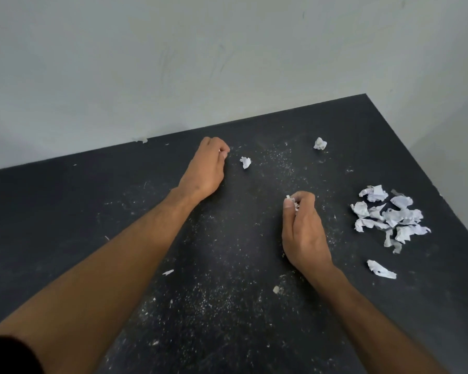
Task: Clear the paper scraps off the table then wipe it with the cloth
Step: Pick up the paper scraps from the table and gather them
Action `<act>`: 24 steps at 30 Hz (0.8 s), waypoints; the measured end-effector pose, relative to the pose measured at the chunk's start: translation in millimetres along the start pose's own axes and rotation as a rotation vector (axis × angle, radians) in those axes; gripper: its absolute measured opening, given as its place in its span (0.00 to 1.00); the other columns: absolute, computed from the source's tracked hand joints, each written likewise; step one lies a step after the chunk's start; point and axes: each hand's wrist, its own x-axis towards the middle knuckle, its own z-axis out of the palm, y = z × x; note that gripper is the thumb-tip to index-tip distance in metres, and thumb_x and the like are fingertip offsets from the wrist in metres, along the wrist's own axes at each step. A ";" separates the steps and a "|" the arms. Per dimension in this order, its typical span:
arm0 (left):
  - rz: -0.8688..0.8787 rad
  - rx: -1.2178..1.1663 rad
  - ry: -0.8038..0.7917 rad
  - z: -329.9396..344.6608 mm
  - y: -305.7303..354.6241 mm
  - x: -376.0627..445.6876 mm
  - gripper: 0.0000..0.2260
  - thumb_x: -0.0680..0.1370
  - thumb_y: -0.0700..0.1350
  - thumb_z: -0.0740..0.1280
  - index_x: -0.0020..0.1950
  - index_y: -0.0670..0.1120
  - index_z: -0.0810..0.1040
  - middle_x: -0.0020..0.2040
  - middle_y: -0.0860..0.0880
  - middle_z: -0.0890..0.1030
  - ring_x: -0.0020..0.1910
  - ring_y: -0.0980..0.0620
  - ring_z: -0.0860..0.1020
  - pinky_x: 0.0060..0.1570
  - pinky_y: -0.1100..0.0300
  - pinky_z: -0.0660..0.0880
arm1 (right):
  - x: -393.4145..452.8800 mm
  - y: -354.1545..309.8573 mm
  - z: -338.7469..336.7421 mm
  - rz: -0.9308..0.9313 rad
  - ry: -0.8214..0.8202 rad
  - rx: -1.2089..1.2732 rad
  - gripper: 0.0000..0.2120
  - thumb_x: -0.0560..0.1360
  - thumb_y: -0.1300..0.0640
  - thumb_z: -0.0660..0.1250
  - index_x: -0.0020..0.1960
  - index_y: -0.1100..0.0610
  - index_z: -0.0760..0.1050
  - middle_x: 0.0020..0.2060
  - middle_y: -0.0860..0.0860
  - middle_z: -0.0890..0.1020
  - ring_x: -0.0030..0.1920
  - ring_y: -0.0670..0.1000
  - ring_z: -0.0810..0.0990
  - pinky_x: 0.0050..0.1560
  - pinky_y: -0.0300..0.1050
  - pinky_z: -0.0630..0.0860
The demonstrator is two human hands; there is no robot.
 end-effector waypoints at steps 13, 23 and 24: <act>0.188 0.330 0.075 50.1 14.8 -5.0 0.14 0.85 0.52 0.58 0.65 0.48 0.75 0.55 0.48 0.75 0.49 0.51 0.74 0.53 0.54 0.73 | 65.0 22.8 -49.9 0.002 0.183 -0.070 0.07 0.83 0.59 0.51 0.58 0.51 0.66 0.31 0.47 0.69 0.32 0.48 0.67 0.34 0.44 0.63; 0.176 0.372 0.134 45.7 25.8 -11.2 0.23 0.85 0.58 0.52 0.34 0.48 0.65 0.28 0.54 0.65 0.24 0.51 0.67 0.27 0.60 0.61 | 116.1 22.0 -74.7 0.007 0.182 -0.308 0.07 0.83 0.59 0.53 0.54 0.52 0.68 0.43 0.51 0.78 0.44 0.52 0.77 0.45 0.52 0.76; 0.176 0.338 0.138 45.1 26.7 -11.9 0.23 0.85 0.58 0.52 0.34 0.48 0.64 0.28 0.54 0.65 0.24 0.52 0.65 0.27 0.59 0.61 | 123.6 23.3 -75.4 0.007 0.159 -0.329 0.06 0.83 0.58 0.52 0.54 0.52 0.68 0.45 0.52 0.78 0.46 0.53 0.77 0.47 0.54 0.77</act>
